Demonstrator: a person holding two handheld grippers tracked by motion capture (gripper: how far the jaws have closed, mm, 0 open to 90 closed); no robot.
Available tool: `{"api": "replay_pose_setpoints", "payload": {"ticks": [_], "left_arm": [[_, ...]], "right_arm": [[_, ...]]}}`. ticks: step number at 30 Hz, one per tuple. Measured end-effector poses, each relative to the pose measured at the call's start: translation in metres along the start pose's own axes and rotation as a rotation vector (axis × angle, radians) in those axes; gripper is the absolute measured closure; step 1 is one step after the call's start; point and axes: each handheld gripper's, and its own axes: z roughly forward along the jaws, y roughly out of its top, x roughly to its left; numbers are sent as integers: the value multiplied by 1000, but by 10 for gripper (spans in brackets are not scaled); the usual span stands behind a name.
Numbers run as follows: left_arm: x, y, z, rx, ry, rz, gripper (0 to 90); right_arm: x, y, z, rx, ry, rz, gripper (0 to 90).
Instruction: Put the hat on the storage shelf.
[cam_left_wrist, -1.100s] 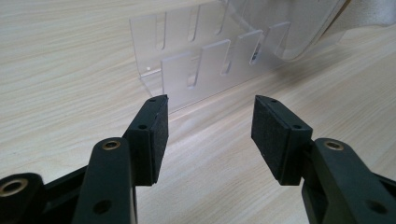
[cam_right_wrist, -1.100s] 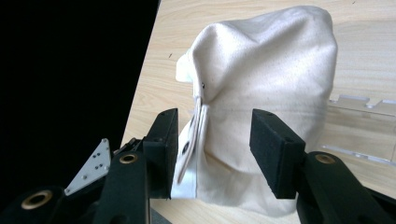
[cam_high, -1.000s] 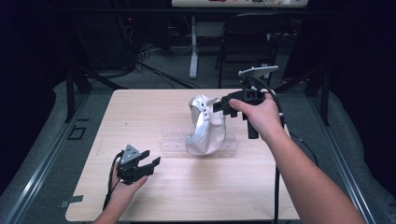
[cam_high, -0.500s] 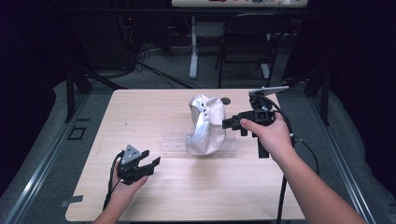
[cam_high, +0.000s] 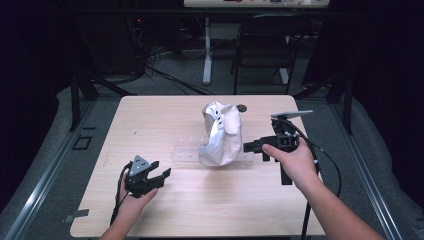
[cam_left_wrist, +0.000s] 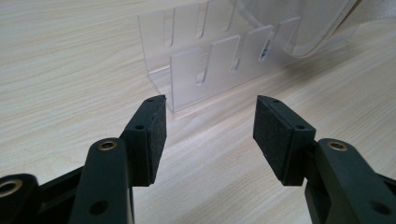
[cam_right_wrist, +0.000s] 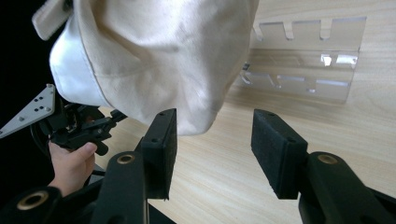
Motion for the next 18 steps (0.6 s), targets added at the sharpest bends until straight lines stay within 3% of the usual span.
{"api": "replay_pose_setpoints", "payload": {"ticks": [10,15,16,18], "left_arm": [[3,-1,0,4,5,-11,452],[5,-2,1,2,6,-23,452],[6,-2,1,4,7,-22,453],[6,-2,1,4,6,-27,452]], "right_arm": [[-14,-15,8,11,-3,-27,521],[-19,-17,8,27,26,-41,522],[-21,-20,8,-5,-17,-84,523],[-22,-21,8,-9,-31,-91,524]]}}
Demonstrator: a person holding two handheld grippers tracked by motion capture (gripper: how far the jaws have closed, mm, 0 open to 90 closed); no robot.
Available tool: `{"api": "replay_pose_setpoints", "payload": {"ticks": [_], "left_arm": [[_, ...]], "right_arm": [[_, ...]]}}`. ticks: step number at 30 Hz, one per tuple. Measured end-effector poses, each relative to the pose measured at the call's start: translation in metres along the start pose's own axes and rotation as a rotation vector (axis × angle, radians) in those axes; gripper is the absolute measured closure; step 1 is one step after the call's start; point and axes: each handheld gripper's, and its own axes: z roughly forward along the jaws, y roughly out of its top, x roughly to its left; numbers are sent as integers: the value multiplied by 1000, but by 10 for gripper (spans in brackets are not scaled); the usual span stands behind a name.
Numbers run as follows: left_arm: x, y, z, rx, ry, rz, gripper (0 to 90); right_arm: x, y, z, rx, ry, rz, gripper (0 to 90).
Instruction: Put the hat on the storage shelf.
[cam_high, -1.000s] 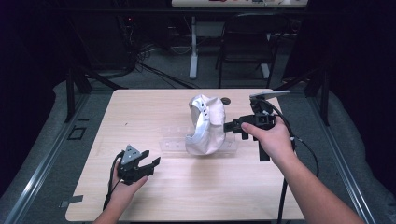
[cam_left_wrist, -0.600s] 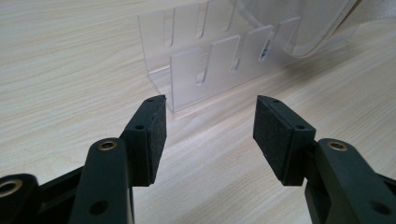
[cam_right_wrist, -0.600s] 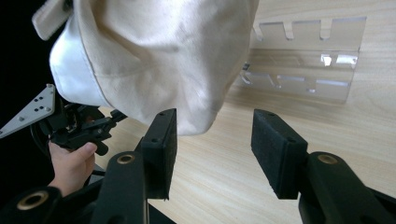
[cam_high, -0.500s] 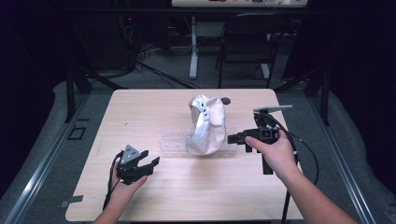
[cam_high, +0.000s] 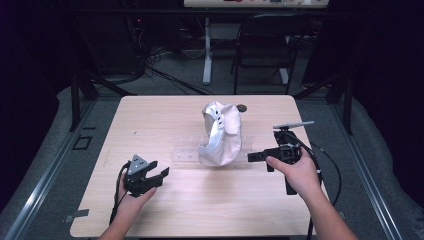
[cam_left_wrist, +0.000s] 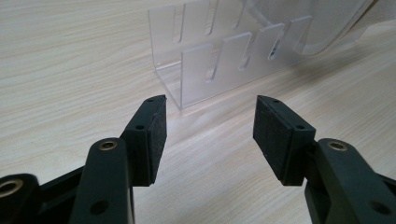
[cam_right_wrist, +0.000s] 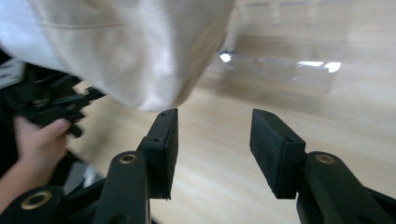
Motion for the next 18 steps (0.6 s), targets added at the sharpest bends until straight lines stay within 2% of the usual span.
{"api": "replay_pose_setpoints", "payload": {"ticks": [1,2,5,6,13,18], "left_arm": [[0,0,0,1,0,5,452],[0,0,0,-1,0,9,452],[0,0,1,0,0,8,452],[-1,0,1,2,0,7,452],[-3,-1,3,12,-5,25,453],[-6,-1,4,4,-17,37,453]], "right_arm": [[-2,-2,2,1,-11,-3,525],[-7,-6,5,-8,-1,6,526],[-9,-11,9,-9,0,8,525],[-9,-18,12,-24,-17,-2,525],[-10,-37,13,-61,11,6,522],[-13,-45,15,-79,0,10,522]]}}
